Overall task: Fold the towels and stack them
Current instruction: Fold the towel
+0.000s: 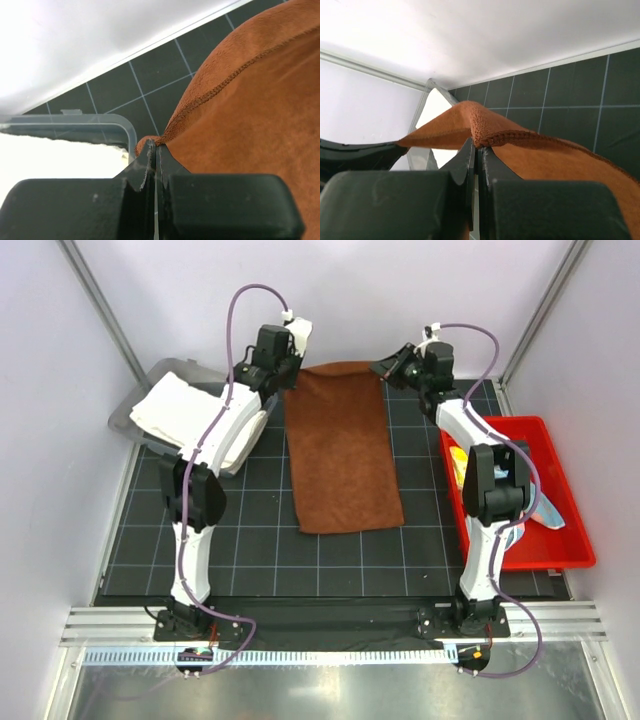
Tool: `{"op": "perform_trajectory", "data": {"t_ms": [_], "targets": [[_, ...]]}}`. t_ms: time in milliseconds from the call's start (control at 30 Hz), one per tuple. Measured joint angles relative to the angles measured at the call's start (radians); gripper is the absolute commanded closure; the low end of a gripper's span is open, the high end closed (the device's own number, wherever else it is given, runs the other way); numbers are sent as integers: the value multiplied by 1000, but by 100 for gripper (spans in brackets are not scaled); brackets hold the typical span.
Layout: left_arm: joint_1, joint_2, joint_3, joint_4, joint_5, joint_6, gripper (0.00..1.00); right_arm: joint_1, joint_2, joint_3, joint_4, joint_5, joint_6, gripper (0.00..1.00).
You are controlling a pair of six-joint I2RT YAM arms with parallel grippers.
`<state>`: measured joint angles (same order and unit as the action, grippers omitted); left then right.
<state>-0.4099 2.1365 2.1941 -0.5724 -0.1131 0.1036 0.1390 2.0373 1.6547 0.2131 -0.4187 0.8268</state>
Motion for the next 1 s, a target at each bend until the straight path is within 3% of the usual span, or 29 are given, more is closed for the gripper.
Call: {"op": "perform_trajectory", "data": {"t_ms": [200,400,600,1000], "targets": [[-2,-32,-110,35,74,14,100,-56,42,36,-87,-69,-15,99],[-32,-108,-338,25,119,15,100,-119,38,28,-401,-120,-126,98],[-106,-213,-532,12,113,13,100,-148,-46,-124,-623,-126,-197,97],[-200,-444,-819,13,23,6,100,-133,-343,-445,-676,-121,-215,94]]}}
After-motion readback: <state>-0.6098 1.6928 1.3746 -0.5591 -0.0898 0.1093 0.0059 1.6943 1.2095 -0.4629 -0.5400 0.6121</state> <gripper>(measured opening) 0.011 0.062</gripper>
